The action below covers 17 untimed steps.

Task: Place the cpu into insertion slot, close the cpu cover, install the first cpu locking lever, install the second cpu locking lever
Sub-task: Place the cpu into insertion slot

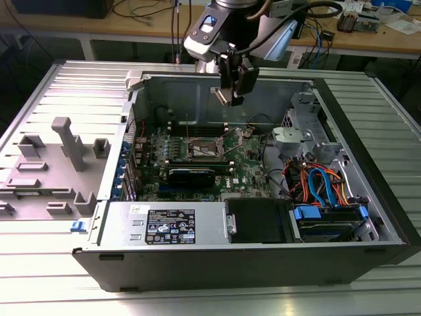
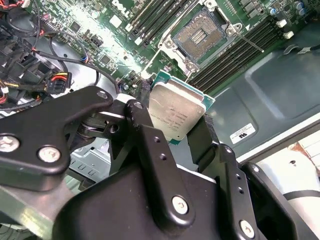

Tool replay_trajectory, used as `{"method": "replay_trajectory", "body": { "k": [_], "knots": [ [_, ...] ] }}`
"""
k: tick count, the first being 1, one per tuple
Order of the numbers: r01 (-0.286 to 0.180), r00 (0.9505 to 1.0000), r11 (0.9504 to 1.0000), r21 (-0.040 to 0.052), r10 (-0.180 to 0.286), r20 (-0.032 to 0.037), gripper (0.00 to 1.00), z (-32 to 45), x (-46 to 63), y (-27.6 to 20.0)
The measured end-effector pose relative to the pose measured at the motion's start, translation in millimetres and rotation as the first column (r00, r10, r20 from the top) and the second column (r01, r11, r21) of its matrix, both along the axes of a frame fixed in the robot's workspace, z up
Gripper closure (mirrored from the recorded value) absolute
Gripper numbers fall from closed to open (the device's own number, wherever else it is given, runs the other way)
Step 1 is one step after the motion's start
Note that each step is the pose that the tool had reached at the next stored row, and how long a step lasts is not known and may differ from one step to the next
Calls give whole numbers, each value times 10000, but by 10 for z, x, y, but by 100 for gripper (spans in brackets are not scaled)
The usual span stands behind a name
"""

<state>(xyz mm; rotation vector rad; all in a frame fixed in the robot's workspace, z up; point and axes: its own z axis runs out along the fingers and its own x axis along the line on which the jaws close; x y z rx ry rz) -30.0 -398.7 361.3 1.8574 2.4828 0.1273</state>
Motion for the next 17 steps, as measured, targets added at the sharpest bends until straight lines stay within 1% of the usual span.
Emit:
{"method": "replay_trajectory", "body": {
  "k": [1,10,17],
  "knots": [
    [163,9999,9999,-1,-163,-1,45,-1,0,0],
    [246,9997,9997,-1,-246,-1,45,-1,0,-1],
    [704,9975,9975,0,-704,-1,45,-5,0,-4]
  ]
}}
